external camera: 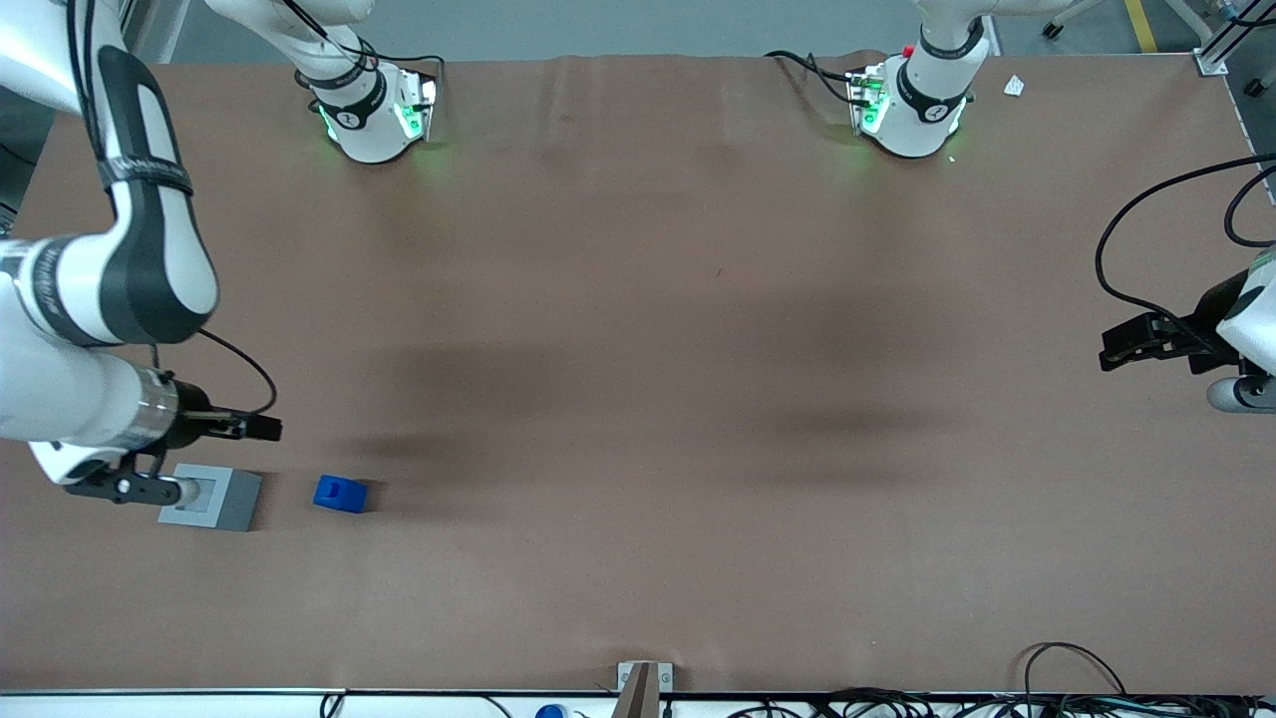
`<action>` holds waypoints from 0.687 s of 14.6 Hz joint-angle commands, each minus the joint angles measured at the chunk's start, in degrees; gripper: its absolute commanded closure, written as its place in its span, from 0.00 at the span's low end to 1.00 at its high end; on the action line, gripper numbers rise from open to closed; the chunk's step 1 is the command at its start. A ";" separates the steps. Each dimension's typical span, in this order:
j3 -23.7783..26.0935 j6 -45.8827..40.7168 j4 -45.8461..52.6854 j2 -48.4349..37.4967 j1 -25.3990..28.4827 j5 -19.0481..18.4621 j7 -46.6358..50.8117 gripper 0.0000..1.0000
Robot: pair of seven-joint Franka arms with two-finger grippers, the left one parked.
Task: Insert blue part into gray base with right arm
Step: 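Move the open right gripper over the blue block, then lower the right gripper and close it on the blue block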
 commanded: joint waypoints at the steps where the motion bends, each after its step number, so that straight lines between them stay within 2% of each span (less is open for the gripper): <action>1: 0.06 5.96 -3.76 0.07 -0.11 -0.22 4.45 0.00; 5: 0.06 15.55 -9.04 1.65 -0.11 0.13 8.07 0.00; 10: 0.06 20.48 -9.05 6.75 1.21 -0.48 7.81 0.00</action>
